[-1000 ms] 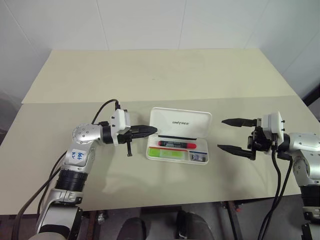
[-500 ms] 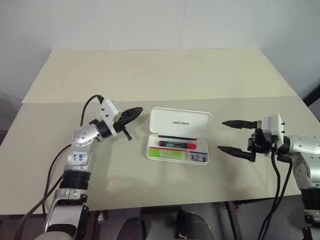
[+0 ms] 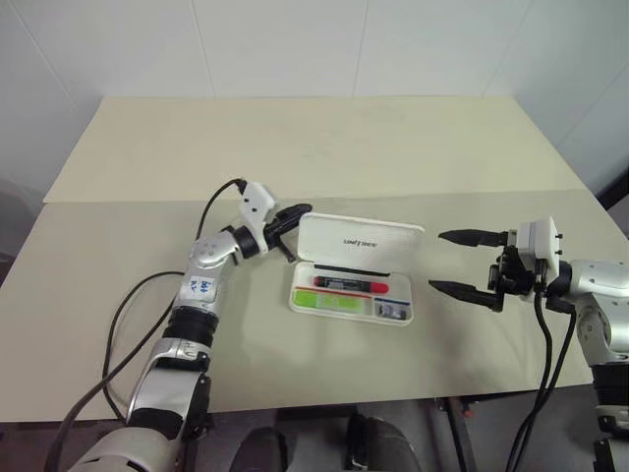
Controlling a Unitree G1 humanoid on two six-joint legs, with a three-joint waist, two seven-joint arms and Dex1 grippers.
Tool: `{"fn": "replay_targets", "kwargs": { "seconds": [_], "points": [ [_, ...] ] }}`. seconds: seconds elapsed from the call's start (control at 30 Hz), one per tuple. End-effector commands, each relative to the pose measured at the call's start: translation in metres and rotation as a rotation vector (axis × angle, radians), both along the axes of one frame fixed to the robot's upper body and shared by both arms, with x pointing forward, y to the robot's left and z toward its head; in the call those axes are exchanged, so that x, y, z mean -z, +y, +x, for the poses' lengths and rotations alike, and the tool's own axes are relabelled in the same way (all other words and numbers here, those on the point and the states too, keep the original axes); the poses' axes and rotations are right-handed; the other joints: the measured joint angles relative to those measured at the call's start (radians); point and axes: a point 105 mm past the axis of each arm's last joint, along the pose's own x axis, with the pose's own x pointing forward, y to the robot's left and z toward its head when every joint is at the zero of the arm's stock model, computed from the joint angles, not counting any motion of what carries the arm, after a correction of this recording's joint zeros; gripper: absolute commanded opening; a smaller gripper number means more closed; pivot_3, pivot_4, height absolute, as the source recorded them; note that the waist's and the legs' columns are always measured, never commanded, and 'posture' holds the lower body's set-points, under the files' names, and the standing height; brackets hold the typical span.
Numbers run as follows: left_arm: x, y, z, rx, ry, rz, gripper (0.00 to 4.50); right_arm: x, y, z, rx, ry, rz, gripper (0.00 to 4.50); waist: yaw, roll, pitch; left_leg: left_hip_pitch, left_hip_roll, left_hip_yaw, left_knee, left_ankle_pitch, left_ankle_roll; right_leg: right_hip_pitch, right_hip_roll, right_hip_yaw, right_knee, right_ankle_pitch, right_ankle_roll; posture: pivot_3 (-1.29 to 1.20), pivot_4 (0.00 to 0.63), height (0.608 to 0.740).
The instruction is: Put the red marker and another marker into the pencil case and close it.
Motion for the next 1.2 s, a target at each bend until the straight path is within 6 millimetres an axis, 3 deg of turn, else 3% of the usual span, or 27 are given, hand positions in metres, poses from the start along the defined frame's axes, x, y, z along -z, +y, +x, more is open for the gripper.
{"fn": "replay_targets", "kwargs": {
  "seconds": [0.03,0.37,0.77,1.2],
  "points": [
    [-0.018,-0.002,-0.017,0.111,-0.093,-0.011,0.04,-0.013,-0.003,-0.001,0.009,-0.052,0.003,4.50,0.000,0.000,0.000,0.000,0.000,0.000,0.000,0.000,0.000,0.000,0.000,0.000,0.000,0.000,0.000,0.00,0.150,0.740],
    [0.014,0.011,-0.051,0.336,-0.062,0.275,0.04,-0.014,-0.001,-0.001,0.006,-0.052,0.012,4.50,0.002,0.000,0.000,0.000,0.000,0.000,0.001,0.000,0.000,0.001,0.000,0.000,0.000,0.000,0.000,0.00,0.150,0.740],
    [0.034,-0.016,-0.063,0.464,-0.017,0.444,0.04,-0.015,0.000,-0.003,0.020,-0.063,0.018,4.50,0.002,0.000,0.000,0.000,0.000,0.000,0.001,0.000,0.000,0.001,0.000,0.000,0.000,0.000,0.000,0.00,0.150,0.740],
    [0.049,-0.027,-0.064,0.473,0.049,0.642,0.04,-0.010,0.002,-0.008,0.089,-0.043,0.018,4.50,0.002,0.000,0.000,0.001,0.000,-0.001,0.001,0.000,0.000,0.002,0.000,0.001,0.000,0.000,0.000,0.00,0.150,0.740]
  ]
}}
